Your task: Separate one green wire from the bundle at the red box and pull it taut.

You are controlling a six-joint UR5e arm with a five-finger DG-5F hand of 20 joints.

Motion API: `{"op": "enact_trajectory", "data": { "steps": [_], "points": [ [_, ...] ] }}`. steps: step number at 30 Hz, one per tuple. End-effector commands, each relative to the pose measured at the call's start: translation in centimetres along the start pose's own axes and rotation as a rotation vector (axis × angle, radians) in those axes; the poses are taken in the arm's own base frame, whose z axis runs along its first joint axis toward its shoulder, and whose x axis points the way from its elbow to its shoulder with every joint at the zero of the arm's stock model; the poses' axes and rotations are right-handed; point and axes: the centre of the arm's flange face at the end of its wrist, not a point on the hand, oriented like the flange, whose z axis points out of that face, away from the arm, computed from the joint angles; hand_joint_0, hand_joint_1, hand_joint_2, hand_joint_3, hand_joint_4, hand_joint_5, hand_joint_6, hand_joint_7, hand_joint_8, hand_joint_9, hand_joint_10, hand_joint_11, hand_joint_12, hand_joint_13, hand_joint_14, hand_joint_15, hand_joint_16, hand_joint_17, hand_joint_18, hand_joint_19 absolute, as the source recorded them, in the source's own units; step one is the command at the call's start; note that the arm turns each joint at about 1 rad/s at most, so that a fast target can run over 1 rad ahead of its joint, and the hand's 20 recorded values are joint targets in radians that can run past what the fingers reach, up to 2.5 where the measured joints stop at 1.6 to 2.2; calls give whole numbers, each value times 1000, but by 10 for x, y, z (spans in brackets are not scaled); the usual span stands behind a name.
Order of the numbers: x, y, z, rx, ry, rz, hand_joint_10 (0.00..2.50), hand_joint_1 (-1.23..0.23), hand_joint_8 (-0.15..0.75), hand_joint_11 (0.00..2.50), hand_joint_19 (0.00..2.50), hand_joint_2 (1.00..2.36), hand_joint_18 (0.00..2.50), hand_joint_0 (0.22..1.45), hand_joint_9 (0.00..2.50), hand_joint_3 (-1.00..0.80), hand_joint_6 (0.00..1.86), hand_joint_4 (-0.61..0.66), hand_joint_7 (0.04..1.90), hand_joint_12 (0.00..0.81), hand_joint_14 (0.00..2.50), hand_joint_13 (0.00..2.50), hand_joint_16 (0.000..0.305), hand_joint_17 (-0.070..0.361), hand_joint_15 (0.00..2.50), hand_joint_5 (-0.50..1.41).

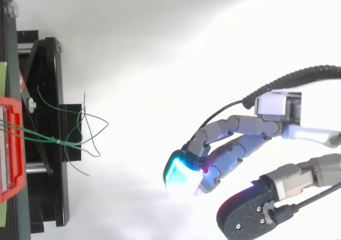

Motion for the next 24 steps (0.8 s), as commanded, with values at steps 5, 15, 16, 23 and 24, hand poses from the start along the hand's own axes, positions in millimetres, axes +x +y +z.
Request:
{"op": "enact_trajectory", "data": {
  "steps": [5,15,16,23,24],
  "points": [
    [4,-5,12,-115,0,18,3,-529,280,118,0,1003,504,567,744,-465,502,268,745,197,0,532,24,54,0,-208],
    [-4,-23,19,-213,-126,36,7,-636,275,256,113,1000,626,535,755,-500,502,269,754,258,5,738,29,66,152,-213],
    [-4,-24,19,-226,-151,40,8,-659,276,292,145,1000,659,524,754,-500,502,271,761,266,7,774,30,68,210,-214],
    [-14,-22,22,-279,-327,-21,8,-752,282,310,100,1000,666,484,703,-500,502,272,763,286,6,766,33,74,204,-229],
    [-14,-22,22,-279,-327,-21,8,-757,282,303,81,1000,651,483,706,-500,502,273,763,286,6,739,33,74,177,-230]
  ]
}}
